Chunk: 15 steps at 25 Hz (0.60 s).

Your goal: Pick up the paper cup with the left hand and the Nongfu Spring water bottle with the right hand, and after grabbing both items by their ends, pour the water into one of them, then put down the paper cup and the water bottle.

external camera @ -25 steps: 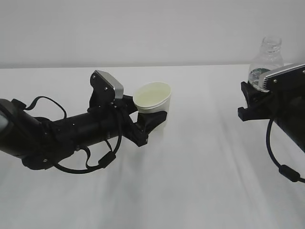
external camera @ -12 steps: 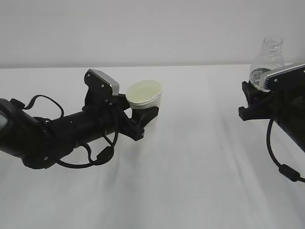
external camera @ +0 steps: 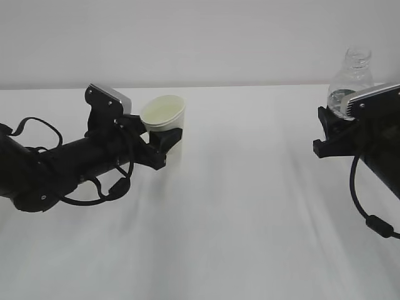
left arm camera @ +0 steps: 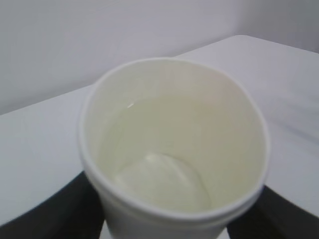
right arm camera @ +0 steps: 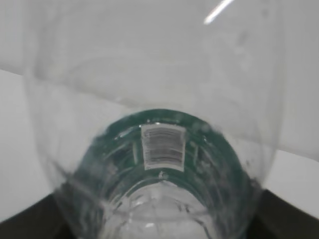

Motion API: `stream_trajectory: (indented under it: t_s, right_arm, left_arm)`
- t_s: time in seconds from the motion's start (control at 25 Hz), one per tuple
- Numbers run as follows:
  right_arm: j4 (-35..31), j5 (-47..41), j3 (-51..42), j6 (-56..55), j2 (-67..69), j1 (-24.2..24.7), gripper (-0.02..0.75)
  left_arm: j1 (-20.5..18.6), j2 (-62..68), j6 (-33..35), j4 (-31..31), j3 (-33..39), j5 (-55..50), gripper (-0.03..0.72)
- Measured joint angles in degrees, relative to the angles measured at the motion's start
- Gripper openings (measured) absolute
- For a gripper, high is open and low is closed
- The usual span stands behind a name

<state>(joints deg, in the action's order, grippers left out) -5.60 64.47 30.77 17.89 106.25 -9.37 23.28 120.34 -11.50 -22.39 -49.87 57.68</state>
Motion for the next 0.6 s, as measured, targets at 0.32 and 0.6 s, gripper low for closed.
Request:
stream_trajectory:
  t_s: [0.32, 0.6]
  right_arm:
    - [-0.19, 0.00, 0.00, 0.00, 0.00, 0.00, 0.463]
    - [-0.19, 0.00, 0.00, 0.00, 0.00, 0.00, 0.463]
  left_arm:
    - [-3.14, 0.00, 0.00, 0.00, 0.00, 0.00, 0.483]
    - [-6.26, 0.00, 0.00, 0.00, 0.00, 0.00, 0.483]
